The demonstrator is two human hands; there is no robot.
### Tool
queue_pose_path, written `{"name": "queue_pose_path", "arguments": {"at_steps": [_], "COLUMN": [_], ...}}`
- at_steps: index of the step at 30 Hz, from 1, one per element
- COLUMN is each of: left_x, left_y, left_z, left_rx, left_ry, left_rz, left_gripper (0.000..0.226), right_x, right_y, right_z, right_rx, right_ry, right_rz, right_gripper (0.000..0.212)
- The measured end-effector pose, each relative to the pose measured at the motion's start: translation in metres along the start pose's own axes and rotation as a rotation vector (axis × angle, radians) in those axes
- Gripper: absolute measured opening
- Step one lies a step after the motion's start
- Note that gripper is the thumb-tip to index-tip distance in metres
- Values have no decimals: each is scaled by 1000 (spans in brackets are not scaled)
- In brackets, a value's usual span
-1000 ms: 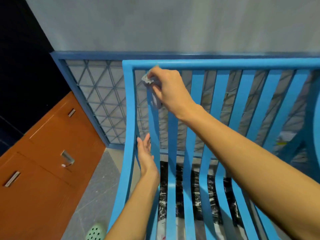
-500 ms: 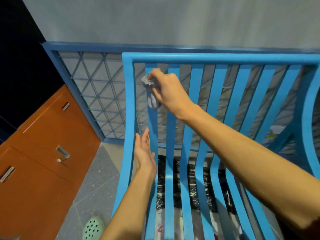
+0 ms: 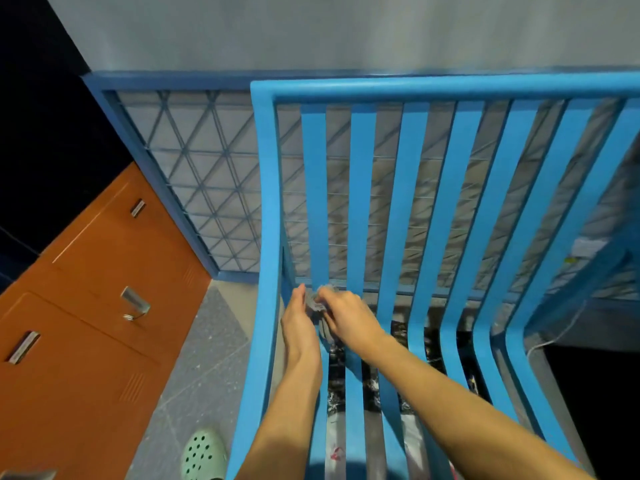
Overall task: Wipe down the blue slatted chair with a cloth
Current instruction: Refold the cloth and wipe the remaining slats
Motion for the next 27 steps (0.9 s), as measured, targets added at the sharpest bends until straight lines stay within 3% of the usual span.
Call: {"name": "queue_pose_path", "arguments": {"at_steps": [3, 6, 10, 13, 16, 19, 22, 25, 27], "left_x": [-6, -7, -29, -55, -102, -151, -180, -204, -212], "left_y": [6, 10, 36, 66, 102, 157, 209, 240, 247], "left_z": [-11, -28, -18, 4, 27, 66, 101, 107, 104], "left_rx": [59, 130, 34, -81, -207, -410, -549, -577, -549], "left_ry": [4, -67, -212, -348, -527, -662, -658, -649, -621], "left_rz": [-24, -7, -57, -47, -76, -162, -219, -311, -356], "left_gripper": [36, 33, 20, 21, 21, 16, 12, 16, 25], "right_x": [19, 24, 31, 74, 111, 133, 140, 140, 136], "right_y": [13, 19, 64, 127, 198, 270, 325, 361, 374], "right_z": [49, 70, 64, 26, -23, -58, -77, -82, -89], "right_rx": [-144, -203, -312, -132, 48, 146, 110, -36, -85], "right_ry": [81, -180, -433, -597, -684, -691, -663, -536, -519], "right_rz": [157, 346, 432, 531, 598, 634, 645, 704, 710], "right_gripper": [22, 14, 14, 8, 23, 13, 29, 63, 73]}}
Point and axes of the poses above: each hand's wrist, its own y-axis away from the middle knuckle, its own z-axis out of the palm, x = y × z, the point moved 10 cm from there along -y, towards the middle knuckle, and after that the axes turned 1 degree about z, right-handed, at the moved point
